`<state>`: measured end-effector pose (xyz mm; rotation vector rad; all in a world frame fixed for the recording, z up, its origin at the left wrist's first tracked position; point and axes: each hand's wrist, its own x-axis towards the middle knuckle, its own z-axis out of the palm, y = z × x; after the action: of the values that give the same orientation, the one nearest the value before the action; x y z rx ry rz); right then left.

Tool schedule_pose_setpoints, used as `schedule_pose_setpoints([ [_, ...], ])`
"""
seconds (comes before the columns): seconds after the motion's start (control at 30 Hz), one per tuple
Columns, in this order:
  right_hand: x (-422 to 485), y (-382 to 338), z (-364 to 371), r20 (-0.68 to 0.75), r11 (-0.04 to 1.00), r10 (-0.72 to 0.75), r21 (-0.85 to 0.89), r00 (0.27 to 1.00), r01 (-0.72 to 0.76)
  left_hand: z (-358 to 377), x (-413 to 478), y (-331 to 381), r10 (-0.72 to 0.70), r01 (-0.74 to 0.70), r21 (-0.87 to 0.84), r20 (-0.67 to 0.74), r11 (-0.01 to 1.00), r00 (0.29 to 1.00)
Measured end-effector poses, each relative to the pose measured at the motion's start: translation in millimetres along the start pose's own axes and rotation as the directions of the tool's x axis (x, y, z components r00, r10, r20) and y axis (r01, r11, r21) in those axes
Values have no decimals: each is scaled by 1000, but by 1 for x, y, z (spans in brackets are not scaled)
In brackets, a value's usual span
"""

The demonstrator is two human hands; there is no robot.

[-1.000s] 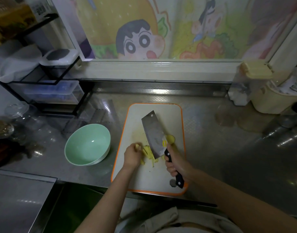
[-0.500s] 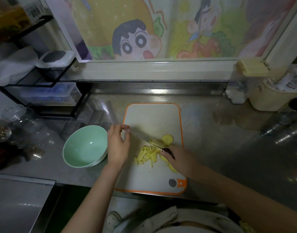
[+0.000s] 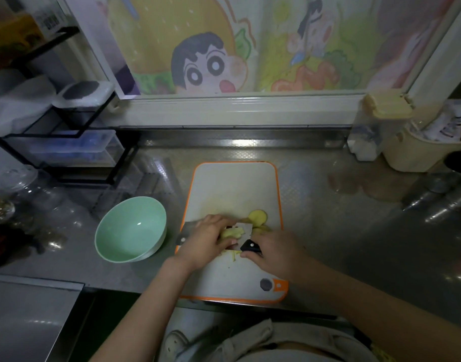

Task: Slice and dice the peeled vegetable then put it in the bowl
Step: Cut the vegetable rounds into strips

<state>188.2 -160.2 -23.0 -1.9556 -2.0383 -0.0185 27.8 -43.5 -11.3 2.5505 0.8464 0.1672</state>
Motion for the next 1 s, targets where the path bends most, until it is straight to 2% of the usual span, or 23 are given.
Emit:
schedule_pose_setpoints([
  [0.13, -1, -4, -4, -42, 995, -18, -96, 999, 14, 4, 1, -5, -12, 12, 7, 2, 1000, 1000],
  [0.33, -7, -4, 2, -42, 989, -54, -142, 998, 47, 13, 4, -12, -123, 119, 45, 79, 992, 989],
  [0.43, -8, -3, -3, -32, 986, -72, -152, 997, 67, 14, 5, -16, -168, 167, 17, 156, 986, 973],
  [0.6, -11, 0, -3, 8, 981, -101, -166, 995, 101, 7, 9, -14, -155, 174, -76, 204, 982, 967],
  [0.73, -13, 5, -4, 20, 982, -101, -157, 995, 103, 4, 13, -25, -232, 243, -102, 110, 965, 967],
  [0.83, -15, 8, -10, 26, 990, -74, -117, 997, 76, 0, 15, -33, -335, 310, -212, -94, 927, 937],
  [0.87, -16, 10, -10, 34, 993, -75, -87, 997, 78, -3, 15, -36, -384, 336, -247, -180, 909, 906],
  [0.93, -18, 11, -12, 140, 999, -10, 31, 990, 6, -9, 18, -42, -471, 387, -292, -316, 874, 824],
  [1.0, -22, 10, -12, 195, 995, 78, 46, 978, -89, -13, 19, -48, -554, 449, -333, -386, 829, 738],
])
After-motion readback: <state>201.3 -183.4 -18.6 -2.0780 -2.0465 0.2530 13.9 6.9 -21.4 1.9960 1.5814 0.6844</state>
